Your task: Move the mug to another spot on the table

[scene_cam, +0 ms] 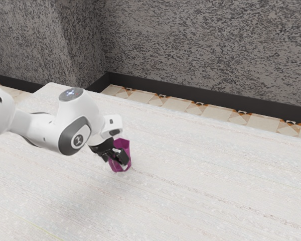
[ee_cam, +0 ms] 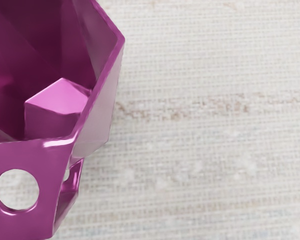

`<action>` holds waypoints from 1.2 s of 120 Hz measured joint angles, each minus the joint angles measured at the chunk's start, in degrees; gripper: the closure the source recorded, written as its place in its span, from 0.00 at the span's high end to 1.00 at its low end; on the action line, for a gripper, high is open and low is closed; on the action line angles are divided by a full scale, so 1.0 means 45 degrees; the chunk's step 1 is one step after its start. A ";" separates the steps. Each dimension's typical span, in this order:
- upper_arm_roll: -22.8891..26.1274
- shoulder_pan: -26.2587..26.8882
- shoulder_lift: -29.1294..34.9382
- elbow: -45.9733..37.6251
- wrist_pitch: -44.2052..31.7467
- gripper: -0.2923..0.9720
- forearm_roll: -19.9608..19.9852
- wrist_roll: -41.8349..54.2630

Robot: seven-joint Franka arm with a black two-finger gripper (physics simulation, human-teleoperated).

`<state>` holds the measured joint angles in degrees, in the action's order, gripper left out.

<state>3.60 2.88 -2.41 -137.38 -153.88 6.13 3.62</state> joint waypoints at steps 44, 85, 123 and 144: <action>0.0006 0.0626 0.1975 -0.0038 0.0082 0.76 -0.0004 0.0196; 0.0345 0.0952 0.1904 0.3740 0.3830 0.77 -0.1993 0.0322; 0.0235 0.1634 -0.1343 1.0248 0.8894 0.77 -0.3793 0.1439; 0.0364 0.1445 -0.1551 1.0760 1.0253 0.77 -0.4018 0.2085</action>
<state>5.24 9.39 -9.39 -88.96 -107.74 -11.95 13.00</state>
